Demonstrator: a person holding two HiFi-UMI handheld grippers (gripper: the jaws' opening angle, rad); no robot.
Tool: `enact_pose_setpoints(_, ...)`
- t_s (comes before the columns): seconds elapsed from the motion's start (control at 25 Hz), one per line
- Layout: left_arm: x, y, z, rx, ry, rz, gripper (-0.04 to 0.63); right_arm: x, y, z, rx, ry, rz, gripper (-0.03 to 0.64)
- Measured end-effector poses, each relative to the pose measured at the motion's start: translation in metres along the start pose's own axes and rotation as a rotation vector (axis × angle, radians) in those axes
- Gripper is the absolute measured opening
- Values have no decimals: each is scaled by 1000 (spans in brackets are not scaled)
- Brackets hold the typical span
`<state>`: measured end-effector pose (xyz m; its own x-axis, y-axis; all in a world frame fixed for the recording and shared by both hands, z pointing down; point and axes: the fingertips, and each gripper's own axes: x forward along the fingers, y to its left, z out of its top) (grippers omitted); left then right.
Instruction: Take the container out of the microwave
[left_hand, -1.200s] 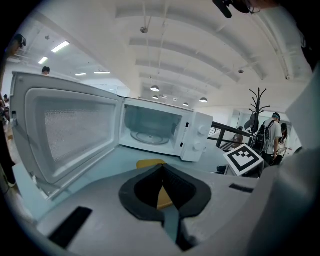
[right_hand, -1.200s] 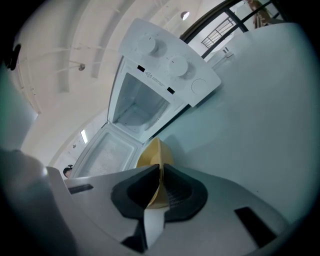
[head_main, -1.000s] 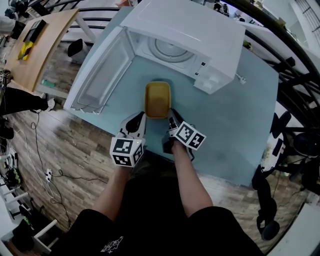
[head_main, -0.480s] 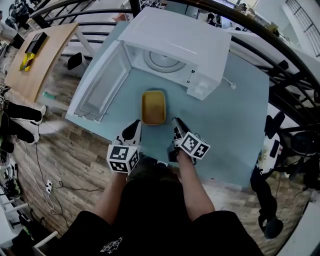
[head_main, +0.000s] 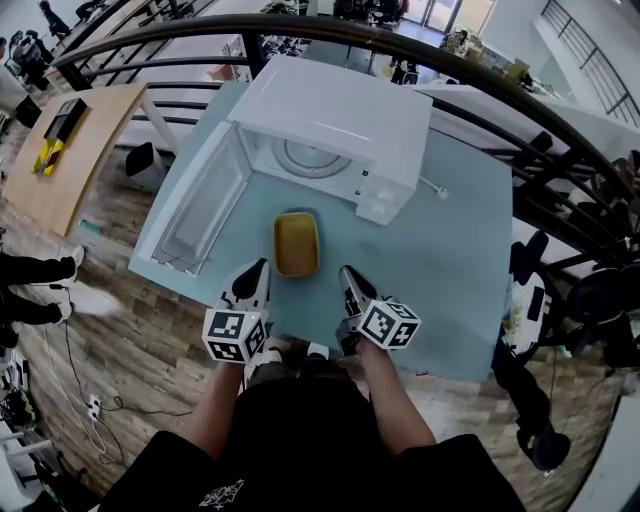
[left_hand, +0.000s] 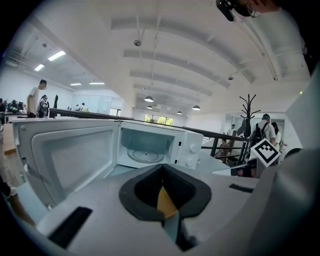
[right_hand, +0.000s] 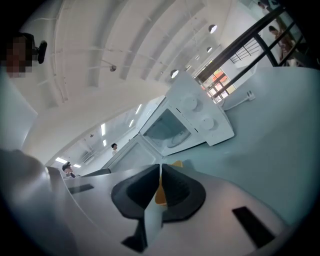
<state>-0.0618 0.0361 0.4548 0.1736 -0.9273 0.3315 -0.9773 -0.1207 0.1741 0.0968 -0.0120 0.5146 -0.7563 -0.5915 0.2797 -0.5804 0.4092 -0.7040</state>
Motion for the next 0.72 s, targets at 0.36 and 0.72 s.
enact_pose_setpoints(0.36, -11, 7, 40, 50, -49, -67, 8, -29, 41, 35, -189, -75, -51, 7)
enact_pose_setpoints(0.72, -28, 21, 82, 72, -121, -98, 8, -50, 90, 78, -379, -191, -88, 6)
